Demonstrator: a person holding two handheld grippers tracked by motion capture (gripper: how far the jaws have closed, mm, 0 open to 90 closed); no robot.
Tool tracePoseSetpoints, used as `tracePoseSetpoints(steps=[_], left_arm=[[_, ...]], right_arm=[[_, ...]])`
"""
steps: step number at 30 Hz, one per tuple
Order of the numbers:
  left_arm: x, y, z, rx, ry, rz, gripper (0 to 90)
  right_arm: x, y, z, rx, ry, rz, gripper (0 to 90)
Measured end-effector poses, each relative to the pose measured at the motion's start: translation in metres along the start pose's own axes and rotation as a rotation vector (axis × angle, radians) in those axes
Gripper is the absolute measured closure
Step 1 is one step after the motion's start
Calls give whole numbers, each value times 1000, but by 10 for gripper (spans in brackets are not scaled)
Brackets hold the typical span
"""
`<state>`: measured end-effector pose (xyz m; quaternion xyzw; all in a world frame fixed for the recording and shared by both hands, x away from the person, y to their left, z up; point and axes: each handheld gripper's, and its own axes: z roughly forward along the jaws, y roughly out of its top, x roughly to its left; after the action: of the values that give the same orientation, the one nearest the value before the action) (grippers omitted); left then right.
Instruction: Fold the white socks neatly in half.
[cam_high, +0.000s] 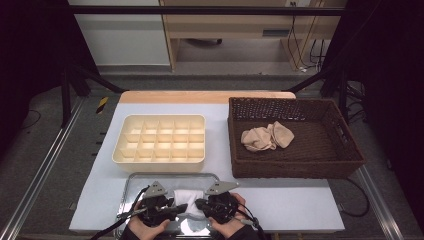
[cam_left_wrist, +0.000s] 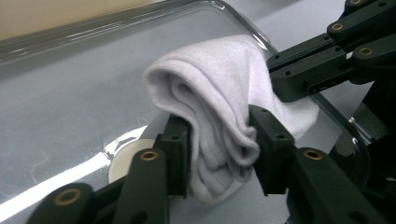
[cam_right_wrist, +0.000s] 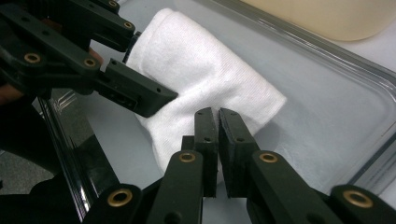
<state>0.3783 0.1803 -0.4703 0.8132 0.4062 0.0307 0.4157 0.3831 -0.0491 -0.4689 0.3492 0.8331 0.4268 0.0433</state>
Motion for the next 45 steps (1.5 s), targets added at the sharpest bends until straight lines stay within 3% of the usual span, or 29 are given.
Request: tracePoseSetpoints(steps=[5,12,18,22,29,37,45], left_arm=[[-2,0,-3,-16,2,8,670],[-1,10,-24,-108,-4,38,677],[3,20,-41,-146,7,57,676],[6,25,-47,-167,46,74,675],[13,31,-55,-196,98,86,673],[21,37,-61,-207,136,95,671],[30,47,-74,-223,166,98,671]], right_arm=[[0,1,-3,-7,0,-4,842],[-7,8,-22,-95,-20,-22,798],[-25,5,-44,-135,-106,-2,751],[-37,-2,-52,-154,-169,26,658],[-54,-11,-59,-149,-267,48,573],[-71,-19,-76,-154,-318,80,565],[-83,-33,-91,-112,-370,102,588]])
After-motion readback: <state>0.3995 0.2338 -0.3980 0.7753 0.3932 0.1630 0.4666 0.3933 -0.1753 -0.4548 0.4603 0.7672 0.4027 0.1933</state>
